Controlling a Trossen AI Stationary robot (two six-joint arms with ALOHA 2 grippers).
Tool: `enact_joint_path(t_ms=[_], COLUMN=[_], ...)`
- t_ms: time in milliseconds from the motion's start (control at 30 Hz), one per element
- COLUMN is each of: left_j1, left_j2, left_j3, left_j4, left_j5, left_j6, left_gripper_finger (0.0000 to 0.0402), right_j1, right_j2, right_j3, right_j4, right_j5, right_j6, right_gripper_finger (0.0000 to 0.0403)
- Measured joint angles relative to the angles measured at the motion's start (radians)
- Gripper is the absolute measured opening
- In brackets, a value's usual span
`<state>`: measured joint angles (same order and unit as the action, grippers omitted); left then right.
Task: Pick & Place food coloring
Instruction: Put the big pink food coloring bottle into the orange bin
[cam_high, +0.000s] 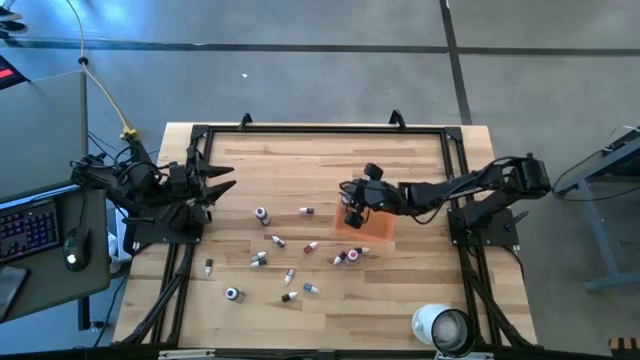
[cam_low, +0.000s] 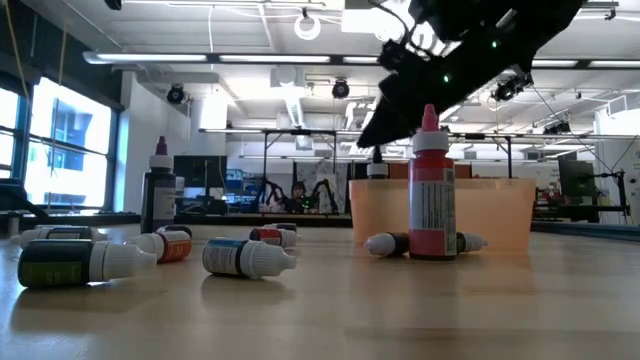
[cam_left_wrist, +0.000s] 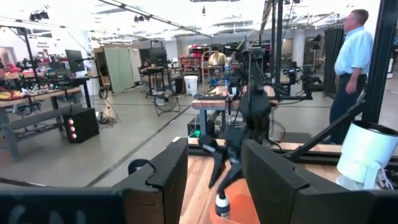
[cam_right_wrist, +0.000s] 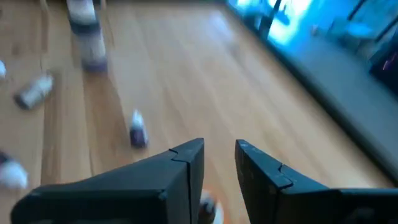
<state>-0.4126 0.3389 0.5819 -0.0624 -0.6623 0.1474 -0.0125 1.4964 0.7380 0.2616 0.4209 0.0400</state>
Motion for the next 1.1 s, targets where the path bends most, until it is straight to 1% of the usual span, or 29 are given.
enact_joint_path(t_ms=[133, 200, 267, 333, 433, 500, 533, 600, 633, 767, 933, 1033, 1100], left_j1=[0.000, 0.000, 0.000, 0.000, 0.000, 0.000, 0.000, 0.000, 0.000, 0.000, 0.000, 0.000, 0.000], left_j2=[0.000, 0.000, 0.000, 0.000, 0.000, 0.000, 0.000, 0.000, 0.000, 0.000, 0.000, 0.000, 0.000], left_j3=[0.000, 0.000, 0.000, 0.000, 0.000, 0.000, 0.000, 0.000, 0.000, 0.000, 0.000, 0.000, 0.000], left_j4=[0.000, 0.000, 0.000, 0.000, 0.001, 0.000, 0.001, 0.000, 0.000, 0.000, 0.000, 0.000, 0.000], left_j5=[0.000, 0.000, 0.000, 0.000, 0.000, 0.000, 0.000, 0.000, 0.000, 0.000, 0.000, 0.000, 0.000], left_j6=[0.000, 0.000, 0.000, 0.000, 0.000, 0.000, 0.000, 0.000, 0.000, 0.000, 0.000, 0.000, 0.000], left_gripper_finger=[0.0149, 0.0149, 0.0149, 0.0149, 0.0149, 0.0149, 0.0149, 0.0149, 0.0149, 0.0149, 0.0149, 0.0149, 0.0149], right_j1=[0.015, 0.030, 0.050, 0.075, 0.121, 0.160, 0.182, 0.225, 0.244, 0.298, 0.318, 0.316, 0.315], right_j2=[-0.089, -0.147, -0.203, -0.238, -0.255, -0.252, -0.247, -0.232, -0.226, -0.185, -0.104, -0.068, -0.057], right_j3=[0.000, 0.000, 0.001, 0.001, 0.001, 0.001, 0.001, 0.001, 0.001, 0.000, 0.000, 0.004, 0.002], right_j4=[0.065, 0.060, 0.048, 0.031, 0.007, -0.015, -0.033, -0.085, -0.112, -0.177, -0.180, -0.176, -0.185], right_j5=[-0.009, -0.065, -0.172, -0.305, -0.487, -0.570, -0.591, -0.595, -0.578, -0.465, -0.418, -0.361, -0.330], right_j6=[-0.062, -0.064, -0.040, 0.010, 0.089, 0.122, 0.136, 0.141, 0.136, 0.117, 0.114, 0.110, 0.074], right_gripper_finger=[0.0086, 0.0087, 0.0087, 0.0087, 0.0087, 0.0087, 0.0087, 0.0087, 0.0087, 0.0087, 0.0087, 0.0087, 0.0087])
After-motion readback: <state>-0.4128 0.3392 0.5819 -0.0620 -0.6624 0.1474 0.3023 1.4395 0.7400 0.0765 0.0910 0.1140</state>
